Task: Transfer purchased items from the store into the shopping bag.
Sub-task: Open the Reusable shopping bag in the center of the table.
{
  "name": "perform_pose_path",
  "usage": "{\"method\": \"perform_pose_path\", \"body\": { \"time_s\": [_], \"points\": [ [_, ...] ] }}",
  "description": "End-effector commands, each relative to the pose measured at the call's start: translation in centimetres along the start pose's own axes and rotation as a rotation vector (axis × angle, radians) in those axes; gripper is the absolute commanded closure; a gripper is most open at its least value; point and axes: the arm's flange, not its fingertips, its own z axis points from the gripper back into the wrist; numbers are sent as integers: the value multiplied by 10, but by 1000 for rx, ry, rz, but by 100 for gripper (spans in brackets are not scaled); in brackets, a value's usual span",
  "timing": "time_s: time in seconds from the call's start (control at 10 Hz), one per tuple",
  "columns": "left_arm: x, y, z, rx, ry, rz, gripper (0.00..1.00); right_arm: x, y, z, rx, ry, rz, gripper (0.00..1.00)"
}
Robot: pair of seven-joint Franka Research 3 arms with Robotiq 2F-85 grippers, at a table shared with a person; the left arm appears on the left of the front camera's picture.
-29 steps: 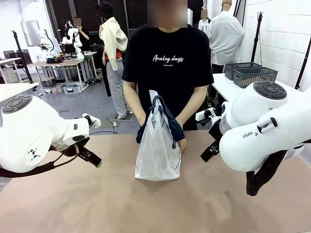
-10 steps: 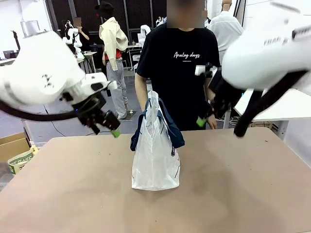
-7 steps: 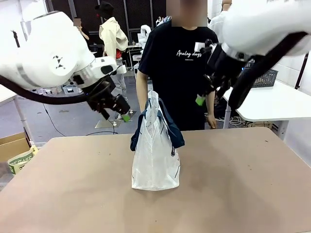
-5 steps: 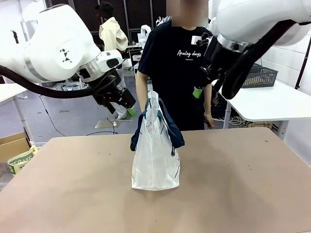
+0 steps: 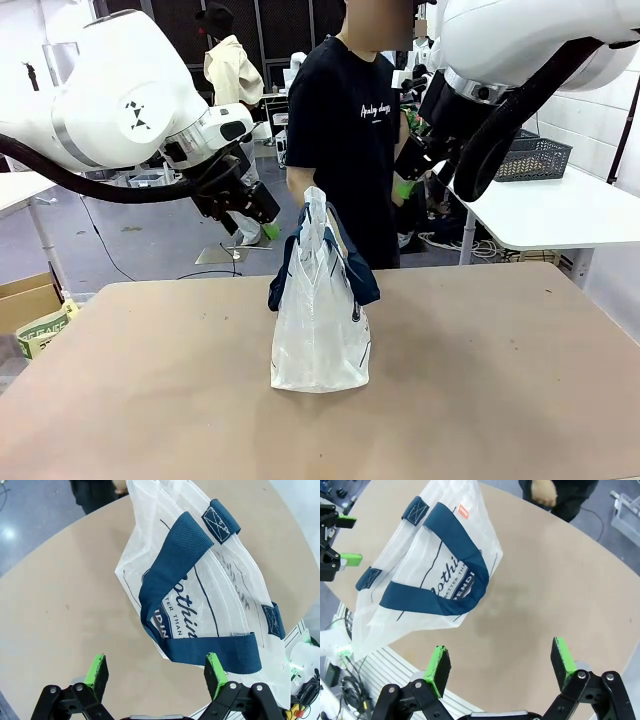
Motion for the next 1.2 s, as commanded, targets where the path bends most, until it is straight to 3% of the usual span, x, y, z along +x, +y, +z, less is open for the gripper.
{"method": "perform_pose_path", "body": {
  "time_s": [0.0,0.3,0.4,0.7,0.9,1.0,1.1],
  "points": [
    [-4,0,2,0,1,4,0,-7,-1,-3,11,5,-7,0],
    [0,0,0,0,0,0,0,-1,0,0,0,1,-1,0],
    [3,-5,3,-18,61,74,0,13,22,-13,47,74,-38,0],
    [15,-22,20,-90,122,264,0,76,46,-39,143,167,-180,0],
    [23,-25,18,-129,157,349,0,108,51,-61,119,197,-234,0],
    [28,-27,12,-158,174,332,0,116,52,-74,85,216,-214,0],
    [12,-24,22,-96,145,291,0,84,55,-59,129,169,-191,0]
  ]
}}
